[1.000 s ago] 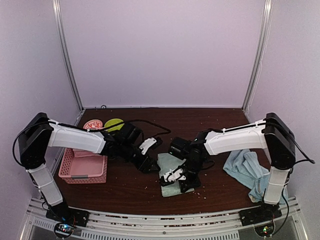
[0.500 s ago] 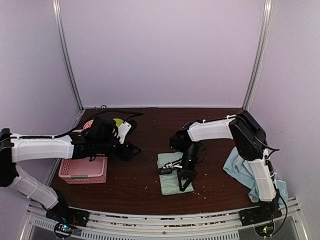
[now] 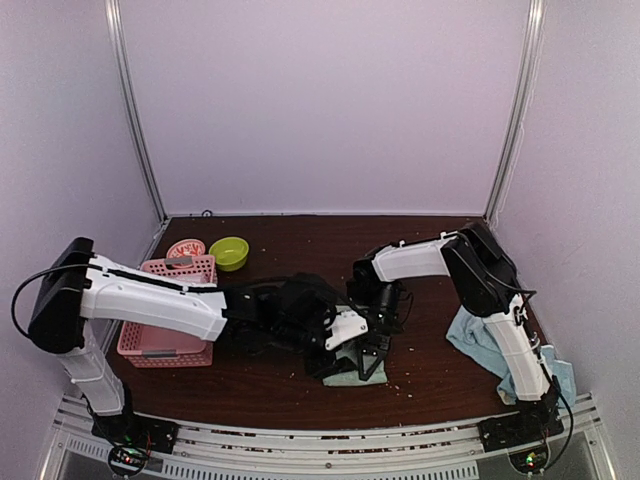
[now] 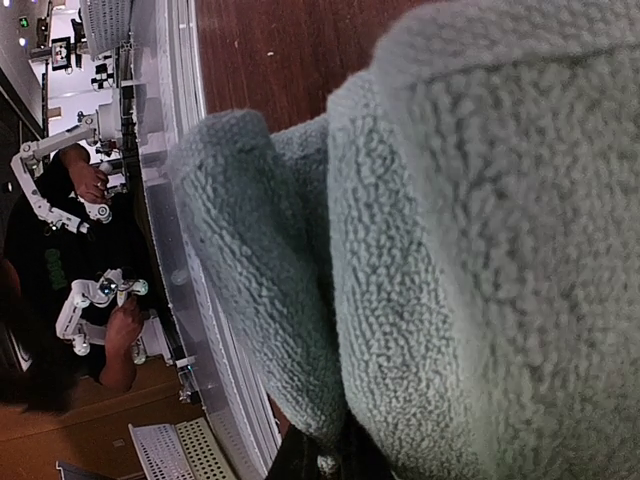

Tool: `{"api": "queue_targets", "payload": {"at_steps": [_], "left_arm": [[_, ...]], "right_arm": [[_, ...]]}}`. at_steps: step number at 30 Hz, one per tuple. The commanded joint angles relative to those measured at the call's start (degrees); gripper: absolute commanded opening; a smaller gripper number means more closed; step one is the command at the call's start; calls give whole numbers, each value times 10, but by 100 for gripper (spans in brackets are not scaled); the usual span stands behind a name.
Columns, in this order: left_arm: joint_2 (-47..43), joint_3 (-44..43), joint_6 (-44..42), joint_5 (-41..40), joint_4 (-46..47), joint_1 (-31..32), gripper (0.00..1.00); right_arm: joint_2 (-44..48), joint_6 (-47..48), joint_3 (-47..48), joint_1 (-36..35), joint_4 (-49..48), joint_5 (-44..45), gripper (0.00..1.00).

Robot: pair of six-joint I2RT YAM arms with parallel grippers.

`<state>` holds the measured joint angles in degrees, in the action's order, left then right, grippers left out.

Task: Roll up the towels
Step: Roll the towel at the center of the board.

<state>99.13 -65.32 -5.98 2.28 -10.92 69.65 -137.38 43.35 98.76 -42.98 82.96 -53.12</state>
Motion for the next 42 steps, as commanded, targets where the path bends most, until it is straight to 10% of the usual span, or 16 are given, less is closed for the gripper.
{"api": "queue_targets", "payload": {"at_steps": [1,22,31,42], "left_arm": [[46,-33,-39,11,-49,18,59],[123,-47,-57,22,-37,26,11],[130,-39,-51,51,-39,26,0],[138,-28,-2,128,-17,5,0]], "right_arm": [[-38,-20,-11,2,-67,91,1],[-8,-9,-8,2,-53,61,5],[121,-13,13,54,-51,52,48],[101,-171,-10,89,-204,173,27]]}}
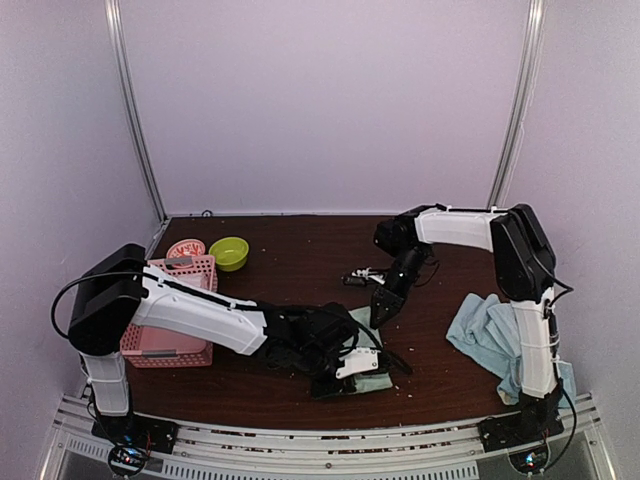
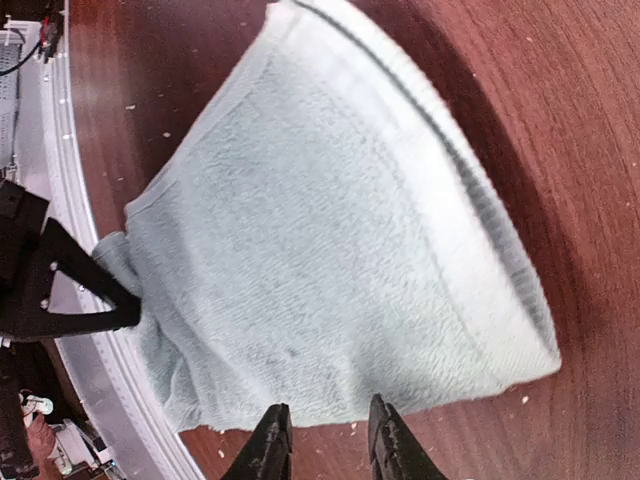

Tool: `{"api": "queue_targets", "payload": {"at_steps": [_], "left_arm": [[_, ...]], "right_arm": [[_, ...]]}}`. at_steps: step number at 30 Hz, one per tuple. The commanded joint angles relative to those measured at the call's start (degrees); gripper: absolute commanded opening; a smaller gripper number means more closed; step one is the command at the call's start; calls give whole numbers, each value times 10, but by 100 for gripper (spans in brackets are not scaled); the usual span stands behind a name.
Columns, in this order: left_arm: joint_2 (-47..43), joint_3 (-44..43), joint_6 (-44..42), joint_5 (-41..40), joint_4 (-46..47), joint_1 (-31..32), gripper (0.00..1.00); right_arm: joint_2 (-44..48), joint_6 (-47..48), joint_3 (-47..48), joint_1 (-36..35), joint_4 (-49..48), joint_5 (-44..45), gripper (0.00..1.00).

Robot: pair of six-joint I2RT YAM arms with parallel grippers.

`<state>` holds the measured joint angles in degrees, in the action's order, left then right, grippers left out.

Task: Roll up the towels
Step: Roll the towel at the center of the board.

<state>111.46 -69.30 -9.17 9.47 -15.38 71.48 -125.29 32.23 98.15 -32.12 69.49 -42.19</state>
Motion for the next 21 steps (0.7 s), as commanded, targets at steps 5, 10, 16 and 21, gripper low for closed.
{"api": "queue_targets", "payload": {"at_steps": [5,10,16,21], "left_arm": [[27,31,73,165,61,-58,0],[78,-7,102,285,35,-98,0],[160,-71,157,404,-6,-138,0],[204,-96,206,474,-9,-162,0]], "right_arm": [[-60,-85,55,-19,-77,68,23],[40,-82,125,37,-62,56,31],[275,-98,89,107,-104,-38,38],[430,0,-57,53,-102,-106,43]]}}
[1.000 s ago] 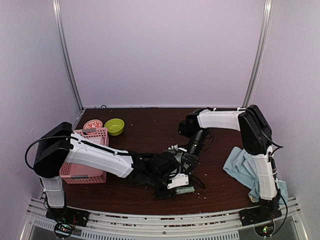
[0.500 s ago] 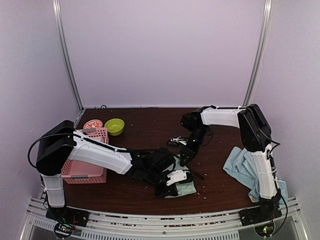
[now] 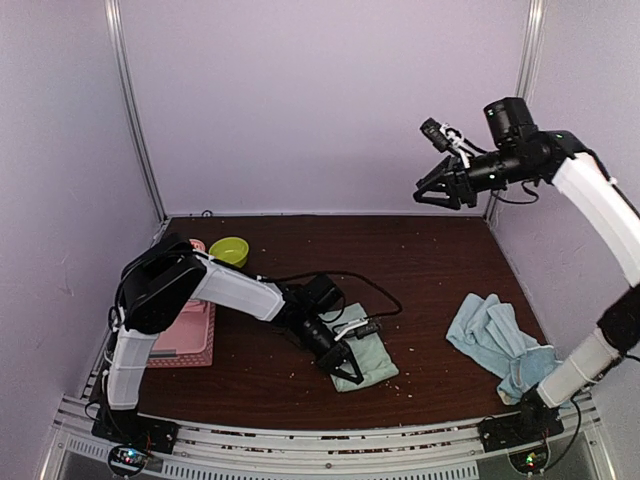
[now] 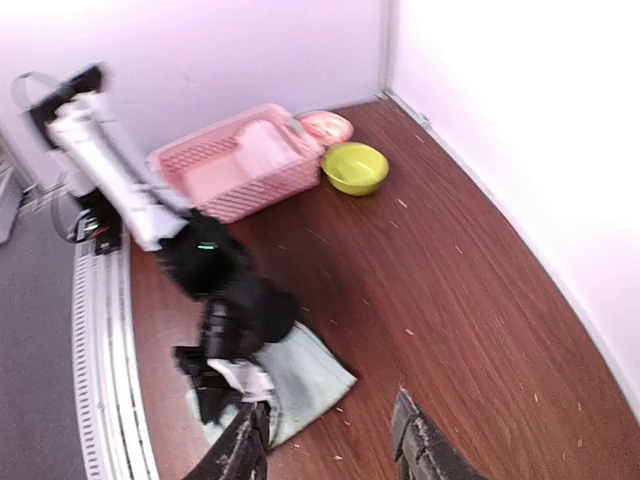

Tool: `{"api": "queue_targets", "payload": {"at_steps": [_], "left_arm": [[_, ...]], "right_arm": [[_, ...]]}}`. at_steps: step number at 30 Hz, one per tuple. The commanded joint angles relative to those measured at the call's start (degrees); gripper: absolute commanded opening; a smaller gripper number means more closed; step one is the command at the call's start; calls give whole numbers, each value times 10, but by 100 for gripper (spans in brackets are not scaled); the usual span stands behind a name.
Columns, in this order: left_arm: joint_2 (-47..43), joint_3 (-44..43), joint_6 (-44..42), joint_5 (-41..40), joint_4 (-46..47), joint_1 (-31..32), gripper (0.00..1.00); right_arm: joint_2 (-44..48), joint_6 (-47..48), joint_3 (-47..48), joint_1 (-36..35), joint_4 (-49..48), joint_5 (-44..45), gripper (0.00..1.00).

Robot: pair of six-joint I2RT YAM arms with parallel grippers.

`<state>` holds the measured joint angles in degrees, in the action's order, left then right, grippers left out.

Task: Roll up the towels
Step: Roll the towel at the center of the board.

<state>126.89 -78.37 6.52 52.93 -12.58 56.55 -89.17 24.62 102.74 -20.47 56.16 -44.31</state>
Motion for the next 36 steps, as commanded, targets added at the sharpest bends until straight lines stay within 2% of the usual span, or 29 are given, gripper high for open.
{"api": "queue_targets", "payload": {"at_steps": [1,3,8,10,13,17,20,25,29,33,36], "left_arm": [[54,-9,54,49,-38,-15,0],[60,-13,60,57,-39,-17,0],[68,-15,56,42,-50,-20,0],[70,-14,57,39,-52,-21,0],[71,-14,57,34,-52,-21,0],[72,-15,54,34,-60,-23,0],[72,-16,52,33,-63,-23,0],[72,-11,53,35,-61,-23,0],[72,-12,52,34,-62,-23,0],[73,-17,52,34,-60,-23,0],[74,-17,50,36,-61,-23,0]], "right_arm": [[90,114,-133,-87,45,-82,43],[127,167,-194,-152,64,-40,43],[167,155,-362,-280,-26,140,43],[157,143,-413,-315,-77,207,42],[142,138,-473,-357,-166,299,48],[97,159,-510,-389,-257,381,51],[64,170,-517,-396,-289,392,52],[52,212,-538,-405,-296,332,52],[35,211,-544,-410,-301,323,52],[13,207,-550,-412,-325,332,49],[-8,207,-550,-411,-335,344,42]]}}
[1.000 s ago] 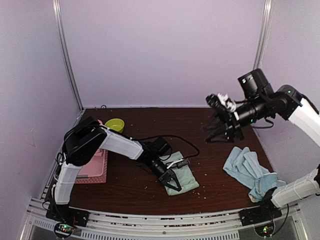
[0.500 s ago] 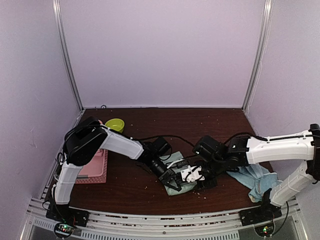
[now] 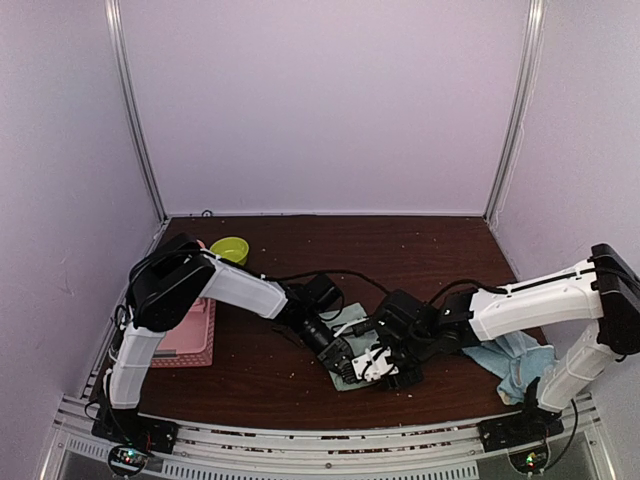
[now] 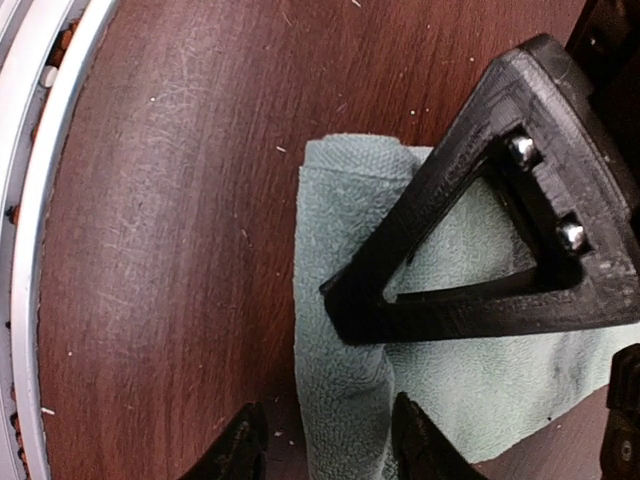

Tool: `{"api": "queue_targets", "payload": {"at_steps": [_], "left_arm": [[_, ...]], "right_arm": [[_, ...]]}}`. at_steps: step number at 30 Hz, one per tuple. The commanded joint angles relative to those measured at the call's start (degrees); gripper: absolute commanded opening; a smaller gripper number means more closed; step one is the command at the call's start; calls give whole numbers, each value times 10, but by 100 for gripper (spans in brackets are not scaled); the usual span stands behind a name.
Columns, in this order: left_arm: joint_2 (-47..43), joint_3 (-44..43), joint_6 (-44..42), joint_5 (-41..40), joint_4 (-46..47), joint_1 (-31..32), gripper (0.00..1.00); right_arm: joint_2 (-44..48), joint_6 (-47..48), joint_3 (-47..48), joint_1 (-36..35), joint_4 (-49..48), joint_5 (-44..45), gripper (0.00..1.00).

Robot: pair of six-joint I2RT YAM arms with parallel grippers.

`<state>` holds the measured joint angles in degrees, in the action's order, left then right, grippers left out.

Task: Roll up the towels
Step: Roll the towel at the center of the board.

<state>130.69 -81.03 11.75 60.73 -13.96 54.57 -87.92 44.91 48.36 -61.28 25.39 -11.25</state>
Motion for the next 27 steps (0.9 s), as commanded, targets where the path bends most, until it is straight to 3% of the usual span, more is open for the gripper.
{"api": "queue_targets", "payload": {"at_steps": [1,7,11,15,21,25,27], "left_arm": [[35,9,-4,-42,-49,-3,0],[-9,19,-29,-64,-60,-13,0],[-117,69,-43,-198,-39,-22,32],[-233,140,-17,-342,14,-48,47],[-389,202,-45,-528,55,-53,50],[-509,258,-70,-579,122,-39,50],[-563,277,-115,-584,152,1,50]], "right_arm": [[-29,7,-5,-4,-26,15,38],[-68,10,20,-4,10,-9,11],[-71,-10,70,-4,108,-92,6],[-96,-45,133,0,216,-195,5],[-235,-44,257,57,353,-301,4],[-331,-20,323,105,431,-347,4],[-362,-20,340,121,448,-366,3]]}}
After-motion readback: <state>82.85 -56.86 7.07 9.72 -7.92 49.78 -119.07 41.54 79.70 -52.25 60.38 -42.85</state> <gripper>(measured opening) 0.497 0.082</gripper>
